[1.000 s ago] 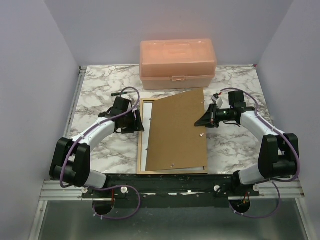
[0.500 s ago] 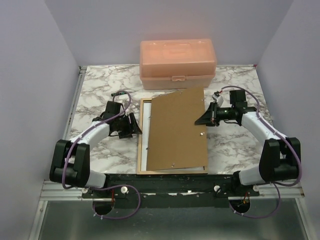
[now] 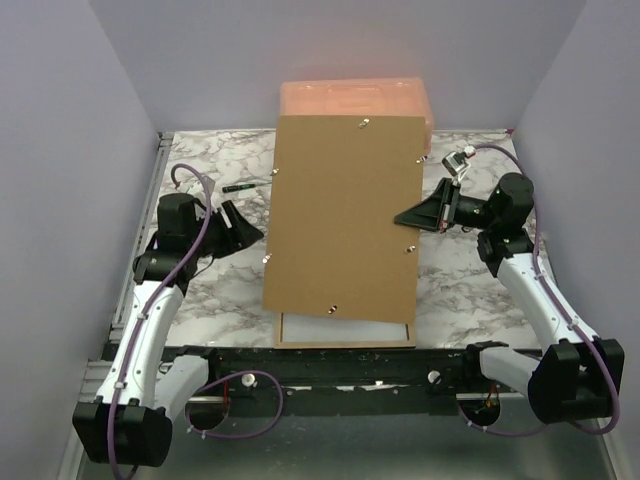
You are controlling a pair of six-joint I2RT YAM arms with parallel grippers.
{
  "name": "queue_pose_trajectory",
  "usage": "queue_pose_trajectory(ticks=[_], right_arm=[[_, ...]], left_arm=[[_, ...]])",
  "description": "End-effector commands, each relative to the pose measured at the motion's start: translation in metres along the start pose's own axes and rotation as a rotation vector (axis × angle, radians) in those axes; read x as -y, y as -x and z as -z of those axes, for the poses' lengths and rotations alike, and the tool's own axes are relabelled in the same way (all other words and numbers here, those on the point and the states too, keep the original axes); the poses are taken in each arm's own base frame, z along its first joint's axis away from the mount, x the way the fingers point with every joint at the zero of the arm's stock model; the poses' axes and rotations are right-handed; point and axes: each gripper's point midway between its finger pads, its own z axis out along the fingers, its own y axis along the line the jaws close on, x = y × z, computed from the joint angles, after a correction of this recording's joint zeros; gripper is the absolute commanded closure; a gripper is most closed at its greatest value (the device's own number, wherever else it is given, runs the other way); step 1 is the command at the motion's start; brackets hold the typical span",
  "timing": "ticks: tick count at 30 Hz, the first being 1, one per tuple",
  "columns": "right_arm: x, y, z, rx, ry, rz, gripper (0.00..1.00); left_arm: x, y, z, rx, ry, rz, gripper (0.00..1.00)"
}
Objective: Put the photo into the frame
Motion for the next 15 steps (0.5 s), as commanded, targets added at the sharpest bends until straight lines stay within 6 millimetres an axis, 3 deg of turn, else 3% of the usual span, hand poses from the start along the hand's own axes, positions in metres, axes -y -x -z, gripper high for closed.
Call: queue_pose_trajectory(ticks=[1,3,9,15], right_arm=[[-0.058,-0.004,0.01,-0.031,0.159,0.111,0.99],[-0.059,-0.002,0.009,-0.024,0.155,0.108,0.99],[-0.055,0.002,0.008,0.0,0.134,0.087,1.0],[-0.053,0.0,0.008,-0.001,0.137,0.078,0.99]], left_arm=[[0.03,0.001,0.023,-0.066,-0.086,0.011,0.4],[0.038,0.002,0.034,-0.077,-0.085,-0.002,0.42],[0.031,0.001,0.066,-0.071,0.085,-0.093,0.42],[0.026,0.007,0.075,-0.05,0.206,-0.145,0.42]])
